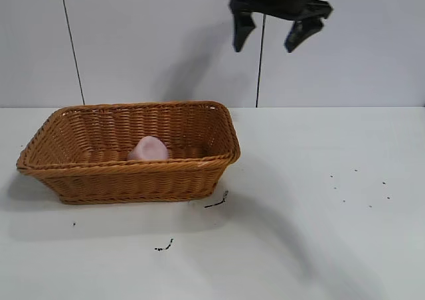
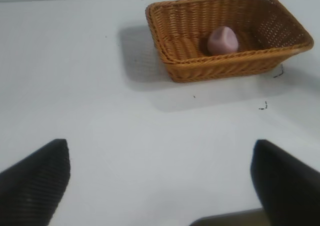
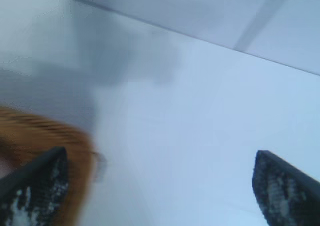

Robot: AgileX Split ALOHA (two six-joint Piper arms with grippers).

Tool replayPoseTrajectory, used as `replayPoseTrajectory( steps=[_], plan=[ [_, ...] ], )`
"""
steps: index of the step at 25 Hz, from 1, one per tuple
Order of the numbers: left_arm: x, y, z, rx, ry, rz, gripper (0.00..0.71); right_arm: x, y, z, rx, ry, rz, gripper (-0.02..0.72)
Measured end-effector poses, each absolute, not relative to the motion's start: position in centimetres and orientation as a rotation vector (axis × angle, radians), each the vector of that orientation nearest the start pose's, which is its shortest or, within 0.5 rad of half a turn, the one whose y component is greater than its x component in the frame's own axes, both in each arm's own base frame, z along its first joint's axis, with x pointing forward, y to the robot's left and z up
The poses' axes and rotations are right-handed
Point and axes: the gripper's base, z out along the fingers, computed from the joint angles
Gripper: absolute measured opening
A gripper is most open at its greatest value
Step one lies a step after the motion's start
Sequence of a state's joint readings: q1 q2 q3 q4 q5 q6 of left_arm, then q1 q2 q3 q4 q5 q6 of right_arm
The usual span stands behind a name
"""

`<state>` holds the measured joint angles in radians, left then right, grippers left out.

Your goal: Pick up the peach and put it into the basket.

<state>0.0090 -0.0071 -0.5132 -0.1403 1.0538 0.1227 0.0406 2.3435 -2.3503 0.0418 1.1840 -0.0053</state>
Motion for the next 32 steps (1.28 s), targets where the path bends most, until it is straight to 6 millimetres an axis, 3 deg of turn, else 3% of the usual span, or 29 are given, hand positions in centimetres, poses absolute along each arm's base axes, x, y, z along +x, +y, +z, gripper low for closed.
replayPoseTrajectory(
  steps=[6, 10, 13, 15, 18, 22, 27, 32],
  plan=[
    [-0.8, -1.1, 28.2, 0.122, 2.007, -0.083, 0.694, 50.3, 2.2, 28.5, -0.055, 2.646, 0.07, 0.696],
    [-0.8, -1.1, 28.2, 0.122, 2.007, -0.083, 0.694, 47.5, 2.1, 32.0, -0.056, 2.624, 0.07, 0.696],
    [-0.8, -1.1, 28.2, 0.122, 2.007, -0.083, 0.694, 43.6, 2.0, 35.1, -0.055, 2.616, 0.081, 0.696],
    [-0.8, -1.1, 28.2, 0.122, 2.007, -0.083, 0.694, 39.9, 1.9, 37.5, -0.054, 2.597, 0.091, 0.696],
    [-0.8, -1.1, 28.2, 0.122, 2.007, -0.083, 0.694, 33.6, 1.7, 39.5, -0.054, 2.591, 0.095, 0.696],
    [-0.8, -1.1, 28.2, 0.122, 2.007, -0.083, 0.694, 24.6, 1.4, 39.5, -0.054, 2.595, 0.096, 0.696],
    [-0.8, -1.1, 28.2, 0.122, 2.007, -0.083, 0.694, 15.0, 1.1, 35.7, -0.053, 2.604, 0.096, 0.696],
    [-0.8, -1.1, 28.2, 0.122, 2.007, -0.083, 0.694, 7.5, 0.8, 31.5, -0.056, 2.402, 0.091, 0.696]
  ],
)
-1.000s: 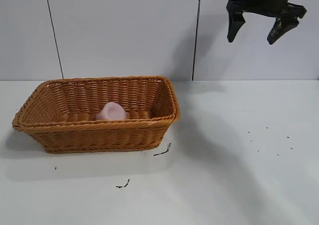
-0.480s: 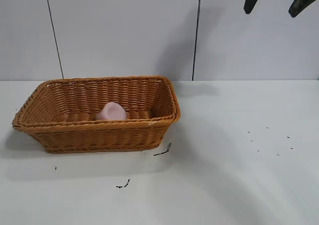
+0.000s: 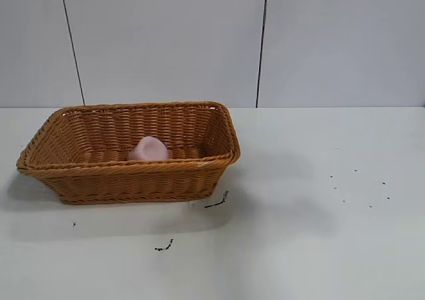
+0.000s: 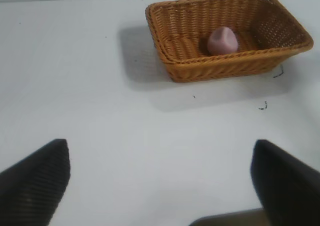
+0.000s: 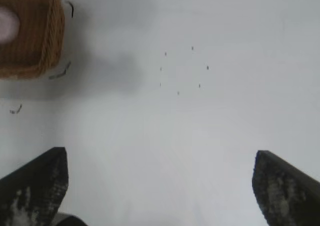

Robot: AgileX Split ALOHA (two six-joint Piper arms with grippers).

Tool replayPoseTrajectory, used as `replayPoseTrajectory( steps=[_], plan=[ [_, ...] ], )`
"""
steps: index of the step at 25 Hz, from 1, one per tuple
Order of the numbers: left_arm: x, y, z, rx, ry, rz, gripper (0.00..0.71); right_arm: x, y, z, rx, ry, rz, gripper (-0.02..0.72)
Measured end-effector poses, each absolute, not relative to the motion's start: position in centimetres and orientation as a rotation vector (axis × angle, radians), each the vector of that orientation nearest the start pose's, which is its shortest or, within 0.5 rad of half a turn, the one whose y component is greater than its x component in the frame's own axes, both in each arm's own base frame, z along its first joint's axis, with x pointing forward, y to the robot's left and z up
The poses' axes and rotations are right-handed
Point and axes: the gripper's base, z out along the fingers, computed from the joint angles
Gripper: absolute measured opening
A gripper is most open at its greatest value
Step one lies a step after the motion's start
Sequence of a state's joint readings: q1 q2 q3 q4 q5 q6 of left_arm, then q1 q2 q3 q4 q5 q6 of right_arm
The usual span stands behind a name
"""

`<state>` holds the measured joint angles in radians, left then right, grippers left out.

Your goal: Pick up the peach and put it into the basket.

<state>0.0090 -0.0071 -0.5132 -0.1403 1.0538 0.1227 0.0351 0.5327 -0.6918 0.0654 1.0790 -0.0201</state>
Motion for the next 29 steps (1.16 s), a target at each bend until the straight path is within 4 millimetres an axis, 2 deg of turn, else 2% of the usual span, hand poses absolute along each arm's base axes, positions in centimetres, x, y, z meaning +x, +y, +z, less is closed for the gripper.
replayPoseTrajectory(
  steps=[5, 11, 14, 29],
  plan=[
    [-0.8, -1.1, 28.2, 0.122, 2.007, -0.083, 0.694, 3.2, 0.6, 27.6, -0.055, 2.248, 0.088, 0.696],
    [-0.8, -1.1, 28.2, 0.122, 2.007, -0.083, 0.694, 0.3, 0.5, 27.7, -0.06, 2.052, 0.082, 0.696],
    [-0.8, -1.1, 28.2, 0.122, 2.007, -0.083, 0.694, -0.2, 0.5, 27.7, -0.06, 2.016, 0.082, 0.696],
    [-0.8, -1.1, 28.2, 0.122, 2.007, -0.083, 0.694, -0.3, 0.5, 27.7, -0.06, 2.011, 0.082, 0.696]
  ],
)
